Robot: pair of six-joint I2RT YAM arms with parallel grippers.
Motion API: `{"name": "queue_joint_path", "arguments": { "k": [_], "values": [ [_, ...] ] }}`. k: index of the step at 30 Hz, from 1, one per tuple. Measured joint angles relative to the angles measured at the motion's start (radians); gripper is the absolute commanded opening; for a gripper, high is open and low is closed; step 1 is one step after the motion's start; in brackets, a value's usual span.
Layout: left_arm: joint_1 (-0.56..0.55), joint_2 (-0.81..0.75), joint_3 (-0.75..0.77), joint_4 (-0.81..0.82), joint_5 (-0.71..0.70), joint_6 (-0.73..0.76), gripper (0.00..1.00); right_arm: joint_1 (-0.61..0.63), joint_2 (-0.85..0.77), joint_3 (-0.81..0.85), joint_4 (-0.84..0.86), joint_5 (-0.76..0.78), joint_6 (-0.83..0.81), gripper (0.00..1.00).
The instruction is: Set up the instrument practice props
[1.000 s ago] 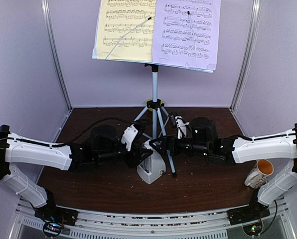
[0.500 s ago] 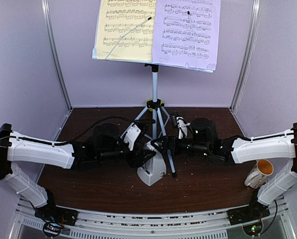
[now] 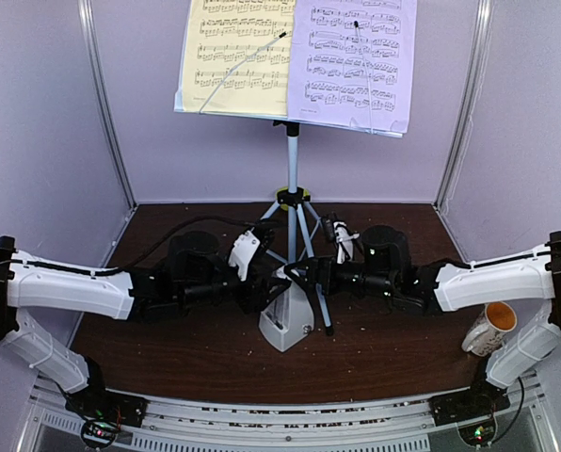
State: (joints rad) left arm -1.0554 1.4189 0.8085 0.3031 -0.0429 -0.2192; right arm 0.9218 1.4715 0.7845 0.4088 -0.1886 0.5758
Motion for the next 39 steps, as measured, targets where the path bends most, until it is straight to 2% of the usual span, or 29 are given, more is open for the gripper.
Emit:
{"name": "queue_joint_path", "arguments": {
  "k": [10,13,21,28,39],
  "values": [
    [0.000,0.002,-0.001,0.005,-0.007,-0.003,0.54,-0.002,0.006,-0.002,0.016,-0.005,0.001,0.82],
    [0.000,0.012,-0.001,0.004,-0.006,-0.004,0.50,-0.002,0.008,-0.002,0.018,-0.005,0.000,0.82],
    [0.000,0.013,-0.004,0.006,-0.004,-0.009,0.29,-0.003,0.010,-0.003,0.022,-0.005,-0.001,0.82],
    [-0.002,-0.010,-0.070,0.097,0.000,-0.003,0.16,0.003,0.017,-0.016,0.055,-0.007,-0.008,0.82],
    [-0.009,-0.012,-0.115,0.182,0.003,0.027,0.13,0.003,0.029,-0.072,0.159,-0.004,-0.010,0.81]
  ]
}}
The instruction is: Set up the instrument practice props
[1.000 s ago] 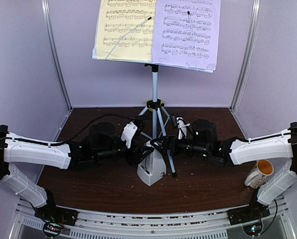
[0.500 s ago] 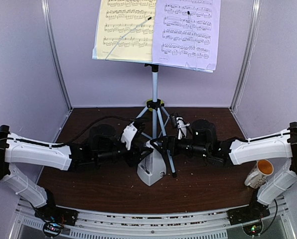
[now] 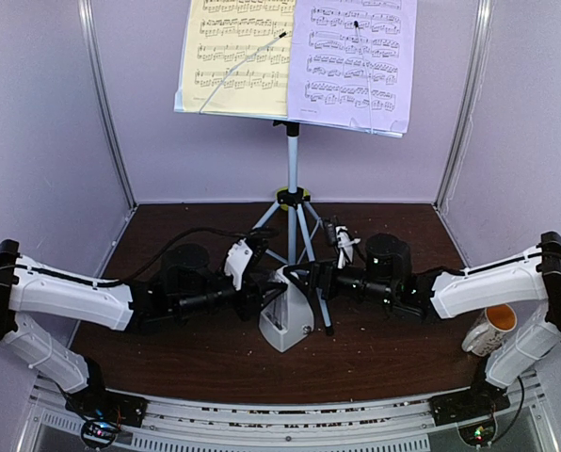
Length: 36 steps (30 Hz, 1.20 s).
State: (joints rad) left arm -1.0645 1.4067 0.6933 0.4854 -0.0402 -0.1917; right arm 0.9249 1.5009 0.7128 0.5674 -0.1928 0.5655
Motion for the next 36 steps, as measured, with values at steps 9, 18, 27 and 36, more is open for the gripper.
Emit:
{"name": "queue_joint_path", "arguments": {
  "k": [9,18,27,36],
  "values": [
    [-0.003,-0.093,-0.058,0.006,0.017,0.055,0.07,-0.006,0.003,-0.018,0.039,-0.001,0.003,0.81],
    [0.033,-0.272,-0.058,-0.145,-0.050,0.026,0.07,-0.007,0.003,-0.017,0.037,-0.005,0.002,0.81],
    [0.265,-0.414,0.019,-0.547,-0.100,-0.084,0.04,-0.008,0.002,-0.016,0.034,-0.009,0.002,0.82],
    [0.556,-0.200,0.235,-0.894,-0.089,-0.186,0.05,-0.010,0.002,-0.015,0.031,-0.014,0.002,0.82]
  ]
}}
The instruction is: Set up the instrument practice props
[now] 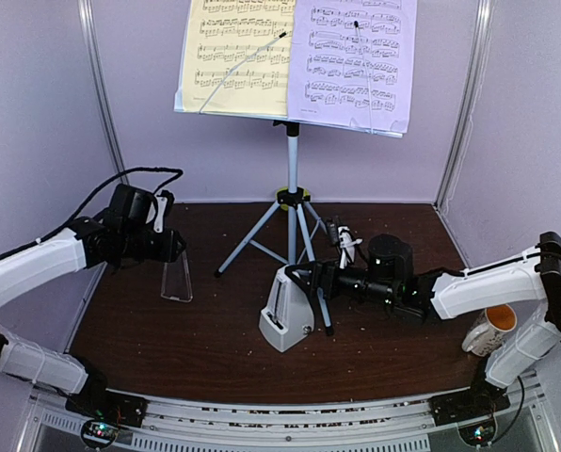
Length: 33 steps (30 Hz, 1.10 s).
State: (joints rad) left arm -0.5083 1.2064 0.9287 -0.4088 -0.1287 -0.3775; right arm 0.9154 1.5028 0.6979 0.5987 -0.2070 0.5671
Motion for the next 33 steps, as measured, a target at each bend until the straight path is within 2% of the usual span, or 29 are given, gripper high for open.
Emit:
{"name": "queue_joint_path", "arguments": {
  "k": [10,17,25,28,33],
  "values": [
    [0.182,0.349,0.211,-0.134,0.065,0.013,0.06,0.000,-0.006,0.004,-0.016,0.000,-0.005,0.82],
    [0.253,0.595,0.399,-0.179,0.039,0.069,0.07,0.000,-0.006,0.012,-0.031,0.000,-0.014,0.82],
    [0.310,0.761,0.566,-0.205,0.036,0.108,0.12,0.000,-0.006,0.016,-0.037,-0.002,-0.017,0.82],
    [0.330,0.803,0.606,-0.206,0.046,0.115,0.16,0.000,-0.006,0.018,-0.040,-0.002,-0.018,0.82],
    [0.352,0.856,0.637,-0.195,0.078,0.120,0.34,0.000,-0.006,0.031,-0.062,-0.003,-0.021,0.82]
  ]
}}
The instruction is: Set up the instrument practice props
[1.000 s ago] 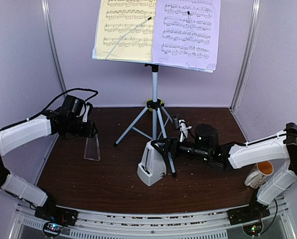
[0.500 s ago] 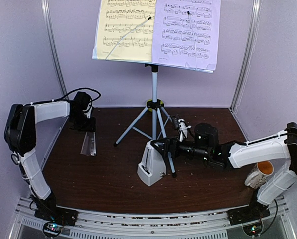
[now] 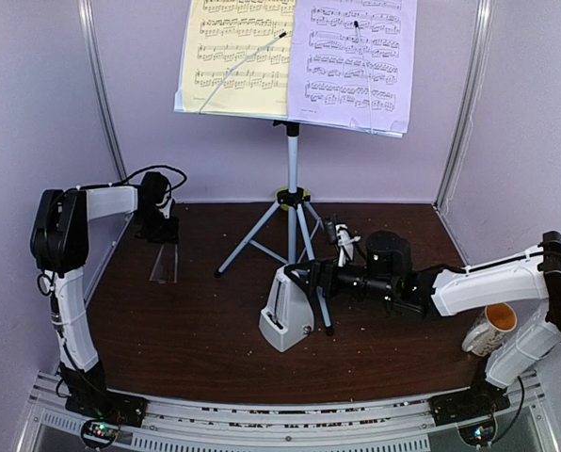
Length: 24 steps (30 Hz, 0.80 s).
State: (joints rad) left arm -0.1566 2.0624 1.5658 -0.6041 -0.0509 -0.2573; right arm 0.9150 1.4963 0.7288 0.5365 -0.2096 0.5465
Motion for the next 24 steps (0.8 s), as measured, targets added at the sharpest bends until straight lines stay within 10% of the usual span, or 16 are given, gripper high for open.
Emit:
{"name": "queue_joint_path", "arguments": {
  "k": [8,24],
  "values": [
    [0.006,0.018,0.002,0.010,0.036,0.003,0.78,-0.001,0.000,0.016,-0.025,-0.001,-0.002,0.82],
    [-0.022,-0.462,-0.377,0.225,0.095,-0.028,0.83,0.000,-0.011,0.052,-0.097,-0.005,-0.023,0.84]
  ]
}}
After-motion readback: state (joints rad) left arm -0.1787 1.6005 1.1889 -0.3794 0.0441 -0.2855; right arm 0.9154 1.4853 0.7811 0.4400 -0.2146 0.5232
